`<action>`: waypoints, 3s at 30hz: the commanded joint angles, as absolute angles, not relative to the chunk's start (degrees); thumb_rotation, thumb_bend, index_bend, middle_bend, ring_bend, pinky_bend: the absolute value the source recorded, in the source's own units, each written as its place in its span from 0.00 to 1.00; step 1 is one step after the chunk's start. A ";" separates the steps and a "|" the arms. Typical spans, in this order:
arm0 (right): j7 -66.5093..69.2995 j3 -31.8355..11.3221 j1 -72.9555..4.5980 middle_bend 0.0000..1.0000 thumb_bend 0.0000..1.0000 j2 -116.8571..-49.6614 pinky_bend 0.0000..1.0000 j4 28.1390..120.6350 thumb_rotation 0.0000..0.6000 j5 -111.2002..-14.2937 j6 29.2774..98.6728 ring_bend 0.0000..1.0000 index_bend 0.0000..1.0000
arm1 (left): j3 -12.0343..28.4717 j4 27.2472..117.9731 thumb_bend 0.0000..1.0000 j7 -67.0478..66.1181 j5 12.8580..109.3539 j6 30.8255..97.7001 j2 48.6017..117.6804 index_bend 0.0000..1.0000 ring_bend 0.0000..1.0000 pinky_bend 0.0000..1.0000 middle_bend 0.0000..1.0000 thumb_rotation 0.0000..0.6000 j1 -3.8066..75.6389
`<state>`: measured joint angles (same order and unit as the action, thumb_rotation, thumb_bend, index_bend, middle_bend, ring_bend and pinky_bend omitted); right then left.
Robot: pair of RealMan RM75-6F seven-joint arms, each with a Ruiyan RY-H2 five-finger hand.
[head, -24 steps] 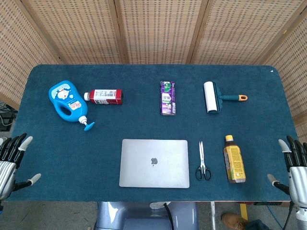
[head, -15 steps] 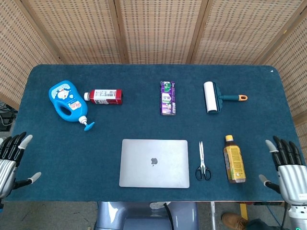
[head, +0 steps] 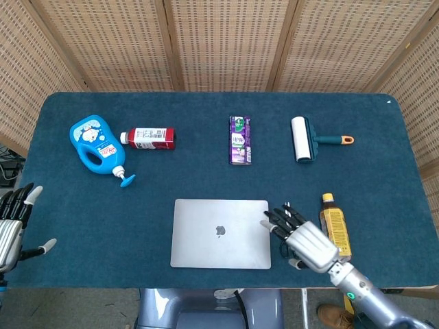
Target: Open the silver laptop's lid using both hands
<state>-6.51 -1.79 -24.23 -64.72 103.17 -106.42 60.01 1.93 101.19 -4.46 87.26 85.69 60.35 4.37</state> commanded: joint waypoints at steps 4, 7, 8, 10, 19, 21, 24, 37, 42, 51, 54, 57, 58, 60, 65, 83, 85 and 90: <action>-13.68 -3.03 -32.45 0.02 0.06 -75.59 0.00 103.56 1.00 -102.57 47.47 0.00 0.06 | 2.07 101.11 0.00 -4.65 86.91 85.13 60.48 0.00 0.00 0.00 0.00 1.00 4.75; -17.51 -3.87 -33.98 0.03 0.12 -79.31 0.00 102.41 1.00 -100.32 45.08 0.00 0.08 | 1.96 101.23 0.00 -4.48 87.03 84.83 60.39 0.00 0.00 0.00 0.00 1.00 4.91; -18.87 -4.29 -34.57 0.03 0.14 -80.93 0.00 101.54 1.00 -99.07 44.19 0.00 0.08 | 1.95 101.24 0.00 -4.35 87.02 84.66 60.36 0.00 0.00 0.00 0.00 1.00 5.01; -21.13 -5.04 -35.78 0.04 0.17 -83.77 0.00 99.79 1.00 -96.68 42.40 0.00 0.09 | 1.98 101.24 0.00 -4.02 86.93 84.25 60.19 0.00 0.00 0.00 0.00 1.00 5.25; -29.82 -5.14 -38.26 0.06 0.27 -90.89 0.00 95.41 1.00 -90.86 40.17 0.00 0.10 | 2.38 101.18 0.00 -3.38 85.18 82.54 59.70 0.00 0.00 0.00 0.00 1.00 6.04; -31.00 -4.98 -38.61 0.06 0.29 -92.15 0.00 94.09 1.00 -90.01 40.19 0.00 0.10 | 2.41 101.29 0.00 -3.36 84.99 82.44 59.65 0.00 0.00 0.00 0.00 1.00 6.09; -32.33 -4.56 -39.15 0.06 0.29 -93.46 0.00 92.43 1.00 -88.97 40.13 0.00 0.10 | 2.44 101.21 0.00 -3.35 84.84 82.38 59.68 0.00 0.00 0.00 0.00 1.00 6.16; -33.17 -2.85 -40.39 0.07 0.32 -95.06 0.00 91.23 1.00 -86.94 42.25 0.00 0.10 | 2.76 101.41 0.00 -4.72 83.05 80.79 60.10 0.00 0.00 0.00 0.00 1.00 7.04; -33.92 -2.22 -40.78 0.07 0.32 -95.65 0.00 89.98 1.00 -86.71 43.24 0.00 0.11 | 2.72 101.67 0.00 -4.94 82.94 80.94 60.11 0.00 0.00 0.00 0.00 1.00 7.01; -34.97 -1.24 -41.05 0.08 0.51 -97.14 0.00 88.86 1.00 -87.08 45.50 0.00 0.12 | 2.60 101.71 0.00 -4.55 82.94 80.84 59.92 0.00 0.00 0.00 0.00 1.00 7.09; -35.25 -1.18 -40.97 0.09 0.61 -96.94 0.00 88.93 1.00 -87.82 46.97 0.00 0.12 | 2.62 101.65 0.00 -4.21 82.91 80.89 59.80 0.00 0.00 0.00 0.00 1.00 7.08; -35.60 -1.17 -40.83 0.10 0.66 -96.35 0.00 89.04 1.00 -88.80 48.68 0.00 0.13 | 2.53 101.64 0.00 -4.01 83.08 80.94 59.70 0.00 0.00 0.00 0.00 1.00 7.06; -35.87 -1.16 -40.84 0.11 0.67 -96.11 0.00 88.94 1.00 -89.33 49.28 0.00 0.13 | 2.50 101.63 0.00 -4.00 83.14 80.95 59.70 0.00 0.00 0.00 0.00 1.00 7.07; -37.23 -1.00 -41.06 0.11 0.68 -95.56 0.00 87.97 1.00 -91.52 50.97 0.00 0.14 | 2.42 101.65 0.00 -4.05 83.29 80.99 59.71 0.00 0.00 0.00 0.00 1.00 7.07; -37.98 -0.68 -41.17 0.13 0.69 -94.68 0.00 85.81 1.00 -95.65 54.77 0.00 0.15 | 2.29 101.69 0.00 -4.37 83.58 81.19 59.86 0.00 0.00 0.00 0.00 1.00 7.04; -30.49 -6.66 -41.32 0.14 0.69 -93.50 0.00 83.64 1.00 -92.15 60.22 0.03 0.15 | 1.82 94.36 0.10 -5.86 90.64 72.85 65.09 0.00 0.00 0.00 0.00 1.00 15.18; -30.16 -7.09 -41.41 0.14 0.69 -93.56 0.00 83.63 1.00 -91.35 60.10 0.03 0.15 | 1.62 92.71 0.35 -4.63 93.12 72.22 66.23 0.00 0.00 0.00 0.00 1.00 16.73; -29.63 -8.01 -41.67 0.14 0.69 -93.67 0.00 83.55 1.00 -89.33 59.74 0.03 0.15 | 0.32 85.24 0.85 1.68 101.58 70.93 70.46 0.09 0.08 0.15 0.00 1.00 22.09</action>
<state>-29.74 -7.86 -41.60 -93.64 83.56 -89.50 59.80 1.17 88.73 -1.32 97.83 71.80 68.13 19.35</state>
